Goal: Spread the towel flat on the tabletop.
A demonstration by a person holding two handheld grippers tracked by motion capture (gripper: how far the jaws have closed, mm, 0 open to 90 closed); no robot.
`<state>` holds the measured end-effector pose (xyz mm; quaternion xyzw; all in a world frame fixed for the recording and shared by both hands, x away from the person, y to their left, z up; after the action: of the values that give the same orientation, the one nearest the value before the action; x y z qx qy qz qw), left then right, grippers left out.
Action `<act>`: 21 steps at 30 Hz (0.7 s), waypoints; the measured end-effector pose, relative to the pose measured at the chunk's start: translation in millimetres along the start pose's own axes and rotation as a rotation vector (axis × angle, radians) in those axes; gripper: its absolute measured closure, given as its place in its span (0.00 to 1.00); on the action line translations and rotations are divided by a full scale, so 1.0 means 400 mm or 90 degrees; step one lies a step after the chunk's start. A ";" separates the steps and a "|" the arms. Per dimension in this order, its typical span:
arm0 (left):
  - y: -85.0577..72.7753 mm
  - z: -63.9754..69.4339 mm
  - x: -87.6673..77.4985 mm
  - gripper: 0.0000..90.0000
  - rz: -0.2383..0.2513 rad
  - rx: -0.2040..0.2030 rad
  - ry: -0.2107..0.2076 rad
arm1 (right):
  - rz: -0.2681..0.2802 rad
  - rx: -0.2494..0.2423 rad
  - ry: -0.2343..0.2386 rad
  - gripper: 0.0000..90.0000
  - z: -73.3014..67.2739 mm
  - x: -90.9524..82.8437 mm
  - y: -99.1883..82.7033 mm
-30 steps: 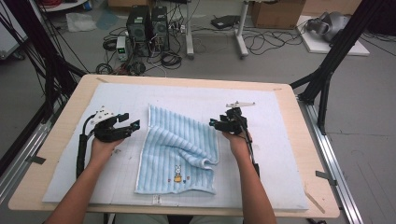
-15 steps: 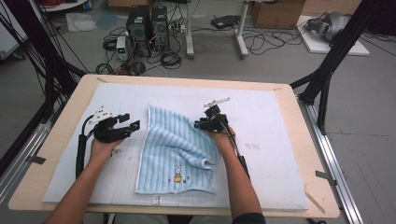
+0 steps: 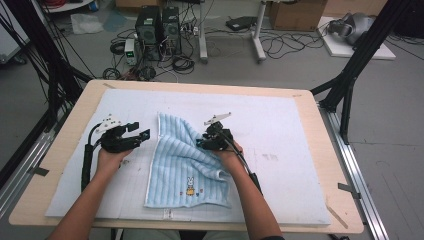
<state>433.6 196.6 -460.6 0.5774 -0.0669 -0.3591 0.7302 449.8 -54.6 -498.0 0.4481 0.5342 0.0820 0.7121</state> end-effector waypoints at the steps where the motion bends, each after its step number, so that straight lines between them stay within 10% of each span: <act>1: 0.000 0.000 0.000 0.42 0.000 -0.002 0.001 | 0.006 0.007 0.026 0.85 -0.008 -0.003 -0.001; 4: 0.000 -0.001 -0.001 0.42 0.000 -0.005 0.001 | 0.005 -0.015 0.005 0.91 0.001 -0.015 0.003; 7: -0.001 -0.002 -0.001 0.42 0.000 -0.006 0.003 | 0.013 -0.082 -0.120 0.91 0.042 -0.058 0.023; 8: -0.001 -0.002 -0.001 0.42 -0.002 -0.006 0.003 | 0.019 -0.120 -0.213 0.91 0.070 -0.093 0.039; 12: -0.002 -0.001 0.000 0.42 -0.001 -0.005 0.004 | 0.000 -0.182 -0.323 0.91 0.096 -0.128 0.051; 14: -0.001 -0.002 0.000 0.42 -0.001 -0.004 0.005 | -0.004 -0.168 -0.291 0.90 0.092 -0.119 0.044; 18: 0.000 -0.003 -0.002 0.42 0.001 -0.008 0.006 | -0.018 -0.083 -0.067 0.79 0.029 -0.056 0.002; 21: 0.000 -0.005 -0.003 0.42 0.000 -0.008 0.008 | -0.023 -0.072 -0.008 0.71 0.006 -0.040 -0.015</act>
<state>433.7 199.1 -460.7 0.5750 -0.0603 -0.3562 0.7341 443.0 -69.0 -491.1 0.3979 0.5324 0.0962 0.7409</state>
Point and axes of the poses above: each handheld gripper's, and its own axes: x roughly forward along the jaws, y roughly out of its top, z roughly to its right, the point moved 8 cm from there along x, roughly forward along the jaws, and after that the axes turned 11 degrees about -x, right-handed, at the moved point
